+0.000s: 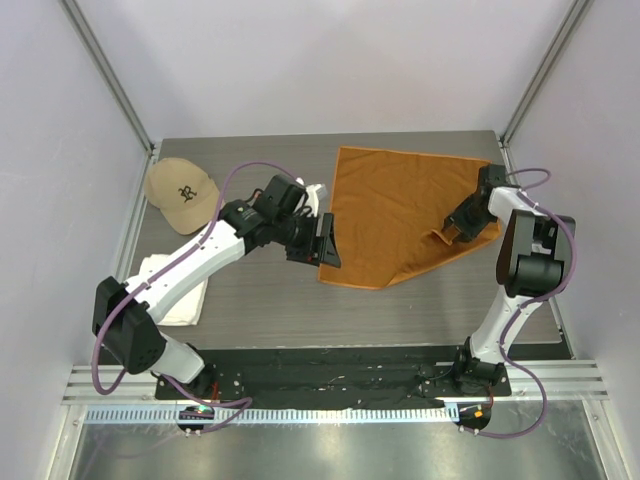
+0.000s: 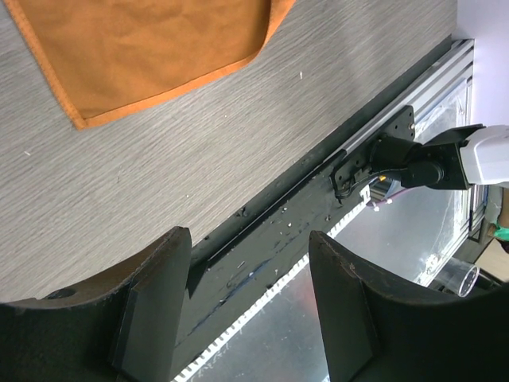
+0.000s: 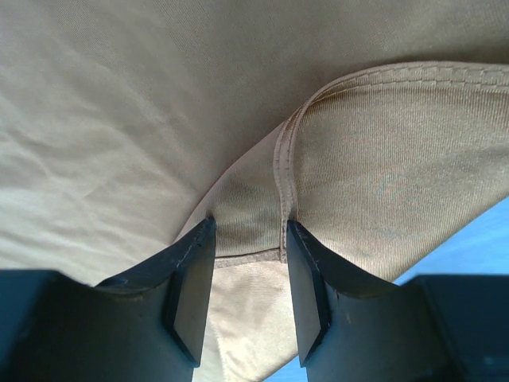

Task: Fold the napkin into a case and place the utensils inside
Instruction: Flatten out the crumpled napkin at the center of the board.

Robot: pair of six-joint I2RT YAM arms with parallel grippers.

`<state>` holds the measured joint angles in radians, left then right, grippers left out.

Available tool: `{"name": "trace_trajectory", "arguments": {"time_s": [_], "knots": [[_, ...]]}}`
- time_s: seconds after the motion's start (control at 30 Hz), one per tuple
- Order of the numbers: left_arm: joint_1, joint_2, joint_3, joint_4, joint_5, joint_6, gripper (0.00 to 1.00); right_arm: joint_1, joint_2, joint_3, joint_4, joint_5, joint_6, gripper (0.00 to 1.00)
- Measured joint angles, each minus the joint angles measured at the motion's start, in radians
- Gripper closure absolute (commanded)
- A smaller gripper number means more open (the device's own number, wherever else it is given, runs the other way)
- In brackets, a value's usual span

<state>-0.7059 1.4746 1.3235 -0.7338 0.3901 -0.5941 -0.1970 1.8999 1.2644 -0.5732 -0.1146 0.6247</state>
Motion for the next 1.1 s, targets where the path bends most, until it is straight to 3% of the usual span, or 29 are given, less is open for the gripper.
{"name": "trace_trajectory", "arguments": {"time_s": [0.3,0.4,0.43,0.6,0.67,0.87,1.1], "knots": [[0.002,-0.054,-0.074,-0.001,0.026,-0.031,0.35,0.078,-0.009,0.007,-0.075,0.159,-0.047,0.55],[0.003,-0.067,-0.073,-0.008,0.025,-0.031,0.35,0.094,-0.009,0.007,-0.090,0.201,-0.071,0.64],[0.004,-0.064,-0.067,-0.017,0.023,-0.029,0.35,0.098,-0.008,0.007,-0.095,0.213,-0.078,0.73],[0.007,-0.011,-0.017,-0.056,-0.024,-0.017,0.35,0.100,0.000,0.017,-0.122,0.248,-0.135,0.94],[0.010,0.021,0.002,-0.075,-0.043,-0.017,0.35,0.100,0.001,0.019,-0.126,0.249,-0.154,0.98],[0.028,0.135,0.064,-0.142,-0.098,-0.001,0.35,0.098,-0.008,0.019,-0.141,0.243,-0.205,0.99],[0.035,0.214,0.166,-0.184,-0.111,0.009,0.35,0.093,-0.110,0.072,-0.283,0.246,-0.223,0.99]]}}
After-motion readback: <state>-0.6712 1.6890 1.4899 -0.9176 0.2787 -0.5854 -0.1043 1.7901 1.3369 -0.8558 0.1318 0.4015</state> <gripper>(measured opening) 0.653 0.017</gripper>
